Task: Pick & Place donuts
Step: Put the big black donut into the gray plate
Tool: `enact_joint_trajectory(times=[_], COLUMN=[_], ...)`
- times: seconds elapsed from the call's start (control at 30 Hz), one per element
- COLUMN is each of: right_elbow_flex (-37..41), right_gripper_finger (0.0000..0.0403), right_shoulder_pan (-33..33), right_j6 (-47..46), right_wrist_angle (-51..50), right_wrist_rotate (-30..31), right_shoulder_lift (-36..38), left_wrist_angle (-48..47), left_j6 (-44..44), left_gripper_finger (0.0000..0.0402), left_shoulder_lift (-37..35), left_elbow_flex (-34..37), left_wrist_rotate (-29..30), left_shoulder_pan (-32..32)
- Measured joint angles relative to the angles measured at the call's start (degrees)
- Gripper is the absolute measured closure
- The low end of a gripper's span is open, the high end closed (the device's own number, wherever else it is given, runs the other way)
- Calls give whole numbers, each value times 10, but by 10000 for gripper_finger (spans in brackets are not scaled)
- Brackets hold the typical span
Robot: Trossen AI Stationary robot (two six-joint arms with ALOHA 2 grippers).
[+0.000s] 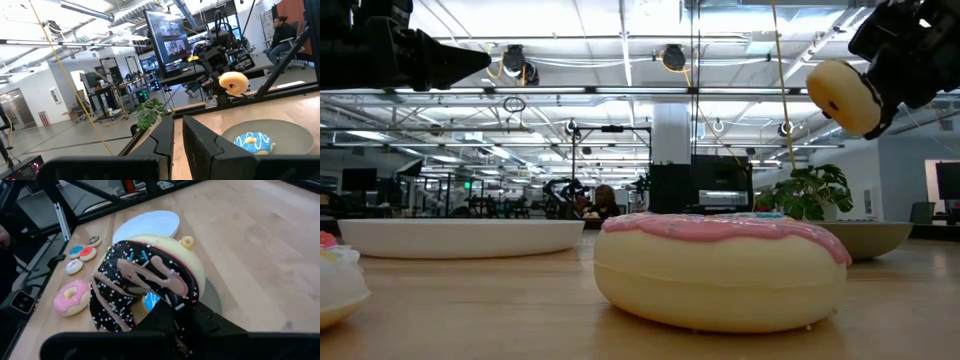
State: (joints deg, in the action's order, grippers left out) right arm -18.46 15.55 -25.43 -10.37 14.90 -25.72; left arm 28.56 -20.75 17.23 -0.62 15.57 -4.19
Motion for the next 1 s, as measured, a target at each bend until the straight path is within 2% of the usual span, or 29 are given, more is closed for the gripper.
enact_joint_trajectory(times=[0.2,0.77,0.87,1.0], right_elbow_flex=[28,31,-4,-103], right_gripper_finger=[390,390,390,390], right_shoulder_pan=[0,-2,-6,-6], right_j6=[6,24,23,22], right_wrist_angle=[50,79,74,-29], right_wrist_rotate=[-1,1,-2,0], right_shoulder_lift=[17,18,8,-40], left_wrist_angle=[0,0,2,9], left_j6=[3,7,14,19], left_gripper_finger=[355,355,355,355], left_shoulder_lift=[0,0,0,0], left_elbow_flex=[0,0,0,0], left_wrist_rotate=[0,0,0,0], left_shoulder_pan=[0,0,0,0])
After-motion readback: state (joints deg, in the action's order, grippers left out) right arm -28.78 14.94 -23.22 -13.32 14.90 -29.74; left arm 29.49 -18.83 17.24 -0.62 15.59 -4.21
